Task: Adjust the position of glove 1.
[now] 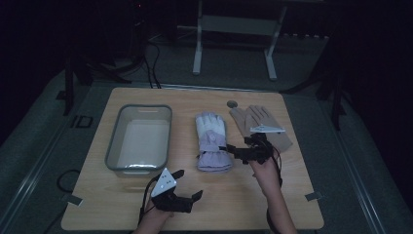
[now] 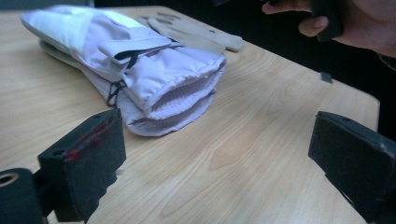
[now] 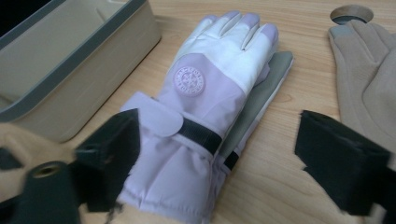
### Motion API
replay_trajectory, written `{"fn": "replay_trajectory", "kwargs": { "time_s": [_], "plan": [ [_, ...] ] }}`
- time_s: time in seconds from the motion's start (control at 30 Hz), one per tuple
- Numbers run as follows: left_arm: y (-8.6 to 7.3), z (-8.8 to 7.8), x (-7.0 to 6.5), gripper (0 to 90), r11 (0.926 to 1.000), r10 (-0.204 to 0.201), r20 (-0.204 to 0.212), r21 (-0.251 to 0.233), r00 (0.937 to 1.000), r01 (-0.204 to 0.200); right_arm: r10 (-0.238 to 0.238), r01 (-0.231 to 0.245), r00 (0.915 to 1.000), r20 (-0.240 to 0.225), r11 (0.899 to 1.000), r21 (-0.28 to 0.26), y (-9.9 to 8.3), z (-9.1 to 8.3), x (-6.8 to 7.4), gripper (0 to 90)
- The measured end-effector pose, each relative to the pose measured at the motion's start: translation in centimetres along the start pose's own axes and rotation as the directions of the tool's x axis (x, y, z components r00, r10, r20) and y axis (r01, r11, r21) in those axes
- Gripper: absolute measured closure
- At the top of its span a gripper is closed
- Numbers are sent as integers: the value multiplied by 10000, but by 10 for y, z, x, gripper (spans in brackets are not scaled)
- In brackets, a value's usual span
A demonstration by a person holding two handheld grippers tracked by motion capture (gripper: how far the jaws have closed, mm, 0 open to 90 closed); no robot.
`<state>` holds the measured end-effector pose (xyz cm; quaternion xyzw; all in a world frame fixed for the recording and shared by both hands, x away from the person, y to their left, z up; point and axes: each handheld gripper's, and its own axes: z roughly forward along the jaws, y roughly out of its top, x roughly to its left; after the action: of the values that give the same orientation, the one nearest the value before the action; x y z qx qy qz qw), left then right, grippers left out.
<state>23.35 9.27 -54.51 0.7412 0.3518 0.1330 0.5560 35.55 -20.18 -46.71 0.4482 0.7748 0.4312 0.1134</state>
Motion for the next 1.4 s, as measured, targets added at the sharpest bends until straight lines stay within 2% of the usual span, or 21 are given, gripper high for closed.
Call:
{"fn": "replay_trajectory", "kwargs": {
  "time_s": [0.07, 0.17, 0.3, 0.37, 0.47, 0.6, 0.7, 0.8, 0.87, 0.93, 1.03, 1.1, 1.17, 1.23, 1.27, 1.33, 1.37, 1.4],
  "plan": [
    [8, 3, 2, 41, 9991, -100, -55, 409, 9999, 102, -97, 95, 9997, -239, 9999, -73, 0, -5, 0, 134],
    [22, 10, 3, 42, 9951, 129, -238, 980, 9996, -105, -208, 207, 9997, -119, 9998, -66, -1, -10, -3, 135],
    [38, 18, 8, 42, 9935, 322, -248, 1102, 9992, -293, -199, 199, 9998, 26, 9997, -142, -2, -9, -12, 140],
    [47, 23, 13, 43, 9923, 305, -347, 1208, 9989, -261, -202, 203, 9998, 55, 9996, -213, -2, -8, -16, 190],
    [56, 32, 21, 53, 9911, -12, -498, 1328, 9988, 78, -281, 282, 9995, 154, 9996, -91, 1, -3, -21, 229],
    [63, 45, 26, 62, 9859, -74, -757, 1659, 9971, 199, -333, 328, 9991, 268, 9993, 187, 9, 10, -25, 328],
    [67, 55, 29, 63, 9808, -51, -978, 1938, 9952, 241, -174, 171, 9998, 109, 9994, 286, 15, 24, -24, 363],
    [70, 64, 32, 145, 9762, -257, -1245, 2108, 9919, 517, 70, -68, 10000, -66, 9996, 287, 20, 39, -23, 411],
    [70, 71, 34, 146, 9705, -194, -1493, 2348, 9886, 545, 293, -285, 9994, -196, 9988, 400, 22, 49, -23, 407],
    [68, 76, 36, 151, 9650, -193, -1749, 2544, 9844, 641, 346, -339, 9993, -121, 9980, 533, 24, 59, -23, 390],
    [64, 85, 39, 151, 9527, -487, -1772, 2875, 9830, 990, 515, -505, 9986, -114, 9957, 782, 22, 71, -23, 364],
    [60, 90, 41, 151, 9468, -617, -1786, 3007, 9820, 1142, 522, -518, 9986, -9, 9936, 1006, 19, 77, -22, 343],
    [58, 93, 44, 151, 9442, -830, -1827, 2999, 9796, 1360, 602, -601, 9982, 29, 9901, 1267, 15, 82, -25, 337],
    [56, 97, 45, 151, 9407, -859, -1849, 3087, 9790, 1409, 371, -459, 9980, 512, 9821, 1828, 10, 88, -24, 304],
    [55, 98, 46, 151, 9383, -872, -1868, 3144, 9785, 1437, 363, -462, 9980, 519, 9780, 2034, 7, 90, -24, 294],
    [50, 100, 49, 151, 9325, -1174, -1773, 3187, 9771, 1699, 224, -368, 9976, 658, 9732, 2270, 4, 93, -25, 281],
    [50, 100, 49, 150, 9325, -1174, -1773, 3187, 9771, 1699, 266, -403, 9978, 608, 9709, 2363, 4, 95, -26, 281],
    [46, 102, 52, 150, 9289, -1206, -1685, 3283, 9783, 1711, 429, -546, 9977, 522, 9670, 2488, 2, 97, -27, 278]
  ]
}}
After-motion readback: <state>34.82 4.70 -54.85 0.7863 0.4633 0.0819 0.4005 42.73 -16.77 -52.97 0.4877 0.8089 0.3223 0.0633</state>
